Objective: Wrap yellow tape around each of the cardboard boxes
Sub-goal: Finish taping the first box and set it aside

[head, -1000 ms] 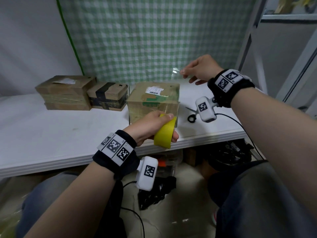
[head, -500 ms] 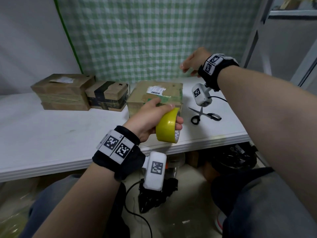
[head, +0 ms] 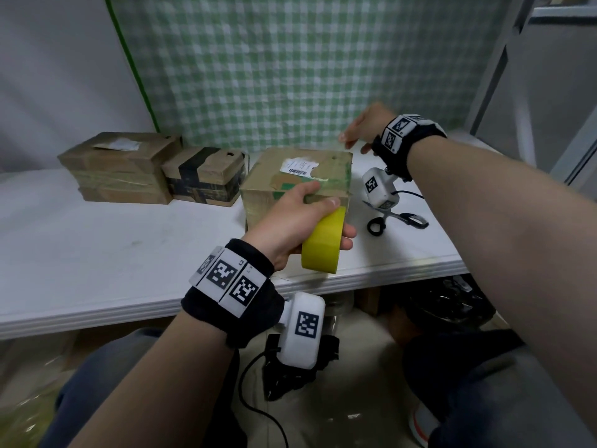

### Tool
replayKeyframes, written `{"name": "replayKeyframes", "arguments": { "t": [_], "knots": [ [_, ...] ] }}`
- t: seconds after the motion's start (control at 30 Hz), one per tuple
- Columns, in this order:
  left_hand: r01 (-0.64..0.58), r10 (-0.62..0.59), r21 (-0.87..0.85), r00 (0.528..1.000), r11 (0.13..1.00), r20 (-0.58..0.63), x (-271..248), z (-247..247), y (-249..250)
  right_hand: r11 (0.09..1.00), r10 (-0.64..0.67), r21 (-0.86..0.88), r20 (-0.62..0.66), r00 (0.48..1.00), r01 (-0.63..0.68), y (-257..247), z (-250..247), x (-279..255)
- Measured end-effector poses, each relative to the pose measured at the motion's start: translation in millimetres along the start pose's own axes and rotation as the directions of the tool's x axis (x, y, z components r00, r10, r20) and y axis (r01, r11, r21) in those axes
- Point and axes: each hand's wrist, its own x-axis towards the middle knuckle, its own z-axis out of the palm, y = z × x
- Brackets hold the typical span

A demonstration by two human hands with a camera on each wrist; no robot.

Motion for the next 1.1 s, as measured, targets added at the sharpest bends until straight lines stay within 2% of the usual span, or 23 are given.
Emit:
{"name": "replayKeyframes", "arguments": {
  "t": [0.23, 0.33, 0.47, 0.53, 0.63, 0.7, 0.77, 0.83, 0.9, 1.1],
  "knots": [
    [0.019, -0.020, 0.042, 0.999, 0.999, 0.027, 4.6, -0.2, -4.8, 0.999, 0.029, -0.026, -0.016, 0.999, -0.030, 7.6, 18.0, 4.1],
    [0.036, -0.038, 0.033, 0.998, 0.999, 0.043, 8.8, -0.3, -6.6, 0.992, 0.026, -0.120, 0.035, 0.999, -0.022, 11.4, 28.3, 6.0],
    [0.041, -0.041, -0.007, 0.998, 0.999, 0.039, 12.0, -2.1, -9.0, 0.991, 0.032, -0.132, 0.053, 0.998, -0.024, 12.4, 29.9, -9.8],
    [0.041, -0.041, -0.006, 0.998, 0.999, 0.040, 13.0, -2.1, -10.0, 0.998, -0.009, -0.066, 0.009, 1.000, 0.010, 17.7, 24.6, -18.1],
    [0.038, -0.038, -0.002, 0.999, 0.999, 0.035, 14.3, -1.0, -10.4, 0.972, -0.221, 0.078, -0.025, 0.975, 0.223, 20.6, 19.4, -43.8],
    [0.032, -0.032, -0.002, 0.999, 0.999, 0.037, 14.5, 0.5, -11.7, 0.936, -0.338, 0.113, 0.015, 0.941, 0.334, 22.6, 21.3, -63.7],
    [0.022, -0.022, -0.005, 0.999, 1.000, 0.047, 12.9, 2.3, -13.8, 0.917, -0.399, 0.047, 0.122, 0.909, 0.396, 23.8, 24.4, -86.4],
    [0.008, -0.008, -0.013, 0.998, 1.000, 0.060, 10.7, 2.9, -15.7, 0.900, -0.371, -0.127, 0.281, 0.885, 0.418, 28.4, 30.2, -99.3],
    [0.012, -0.011, -0.023, 0.998, 1.000, 0.057, 9.1, 1.8, -17.6, 0.893, -0.282, -0.237, 0.371, 0.885, 0.384, 31.4, 33.4, -105.8],
    [0.015, -0.010, -0.070, 0.998, 0.997, 0.060, 8.4, 1.5, -17.8, 0.916, -0.205, -0.222, 0.456, 0.866, 0.334, 16.8, 26.5, -93.2]
  ]
}}
